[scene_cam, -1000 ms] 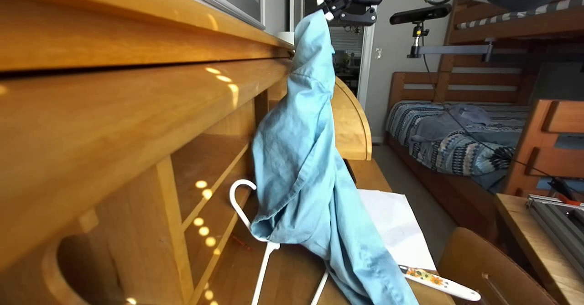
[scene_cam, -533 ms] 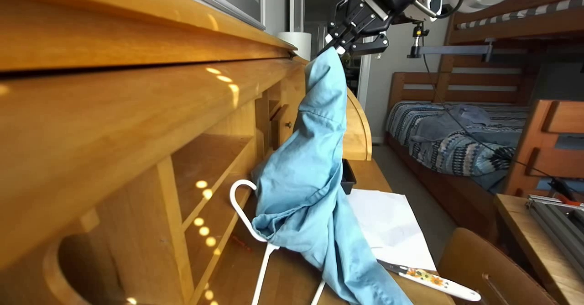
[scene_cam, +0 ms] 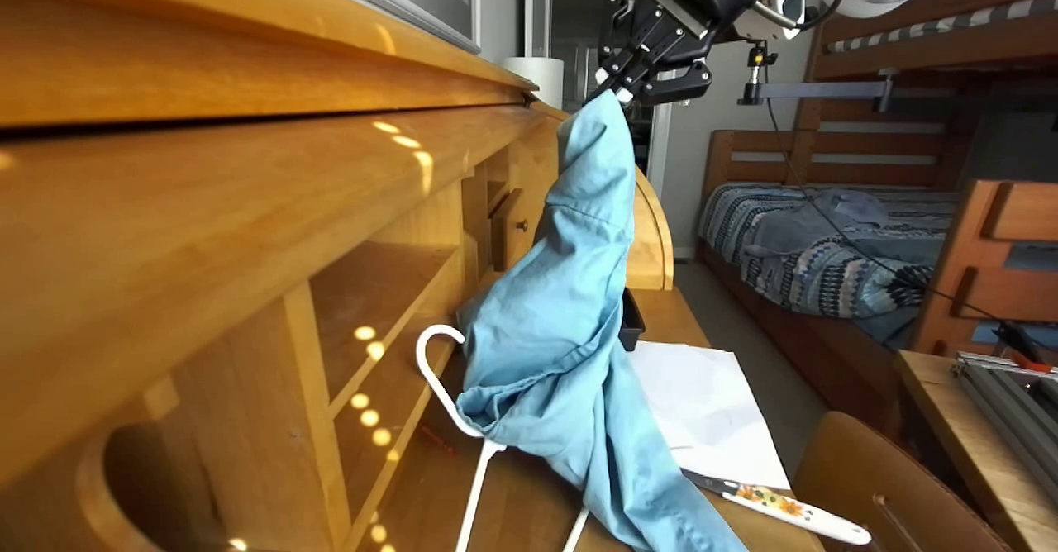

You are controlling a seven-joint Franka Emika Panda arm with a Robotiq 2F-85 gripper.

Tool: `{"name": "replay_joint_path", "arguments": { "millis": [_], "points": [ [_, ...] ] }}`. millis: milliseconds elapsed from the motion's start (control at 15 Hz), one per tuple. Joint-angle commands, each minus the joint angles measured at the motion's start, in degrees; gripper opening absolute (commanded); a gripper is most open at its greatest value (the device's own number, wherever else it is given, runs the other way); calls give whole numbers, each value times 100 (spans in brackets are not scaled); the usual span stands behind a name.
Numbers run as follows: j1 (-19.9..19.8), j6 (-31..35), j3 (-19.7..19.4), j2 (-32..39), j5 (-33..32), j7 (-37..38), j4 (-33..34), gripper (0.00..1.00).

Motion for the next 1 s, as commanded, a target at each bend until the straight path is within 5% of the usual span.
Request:
{"name": "replay_joint_path", "arguments": {
  "millis": [0,600,933],
  "points": [
    [-917,-784,839,516,1581,-658,84,1],
    [-4049,-2730,3490,1672,4340,-2021,254,1],
    [-5314,-2903,4461,1854,4408,-2181,314,1]
  ]
}}
